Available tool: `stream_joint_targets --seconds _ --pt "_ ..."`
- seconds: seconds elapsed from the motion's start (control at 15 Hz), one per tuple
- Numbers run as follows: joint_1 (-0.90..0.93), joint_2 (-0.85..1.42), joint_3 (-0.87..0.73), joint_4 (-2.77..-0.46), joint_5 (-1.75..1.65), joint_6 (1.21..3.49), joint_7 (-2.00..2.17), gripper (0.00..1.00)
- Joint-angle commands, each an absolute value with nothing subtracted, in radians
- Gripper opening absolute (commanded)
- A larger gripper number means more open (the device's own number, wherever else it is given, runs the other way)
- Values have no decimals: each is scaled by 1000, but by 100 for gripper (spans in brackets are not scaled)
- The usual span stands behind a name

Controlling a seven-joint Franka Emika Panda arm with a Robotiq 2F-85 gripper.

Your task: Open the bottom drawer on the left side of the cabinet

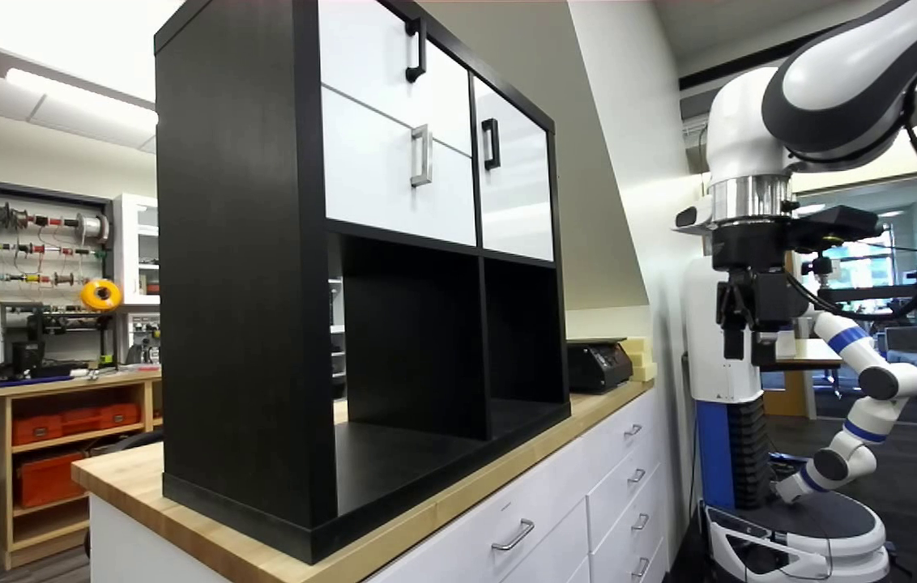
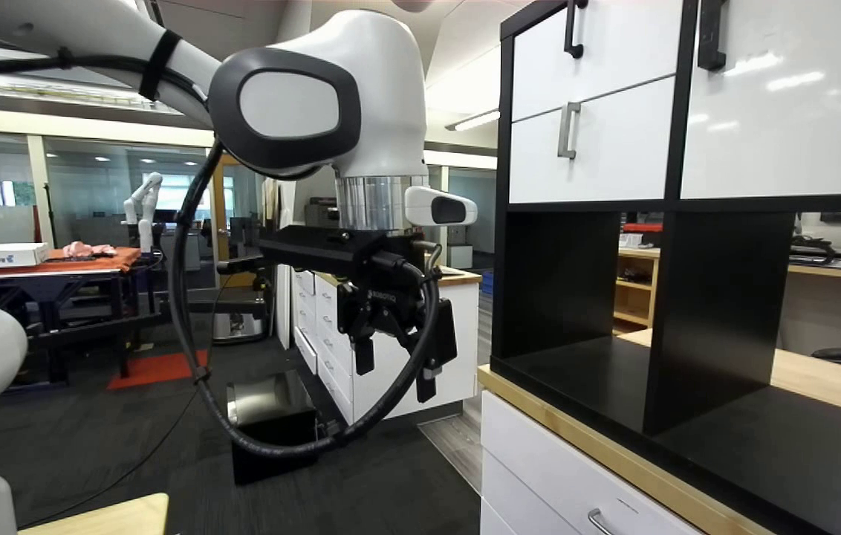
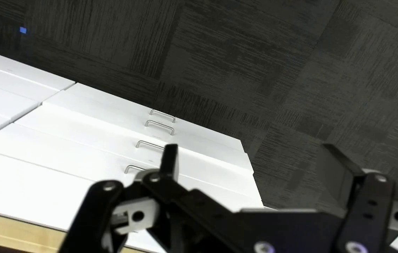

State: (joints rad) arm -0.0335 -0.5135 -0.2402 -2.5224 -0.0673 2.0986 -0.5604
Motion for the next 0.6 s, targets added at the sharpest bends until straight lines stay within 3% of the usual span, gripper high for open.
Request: stream_joint_targets --seconds 0.0,0.53 --pt "-13 -458 -203 -2482 -34 2176 -500 100" --pt "-8 -359 -100 -2398 -17 2340 -282 100"
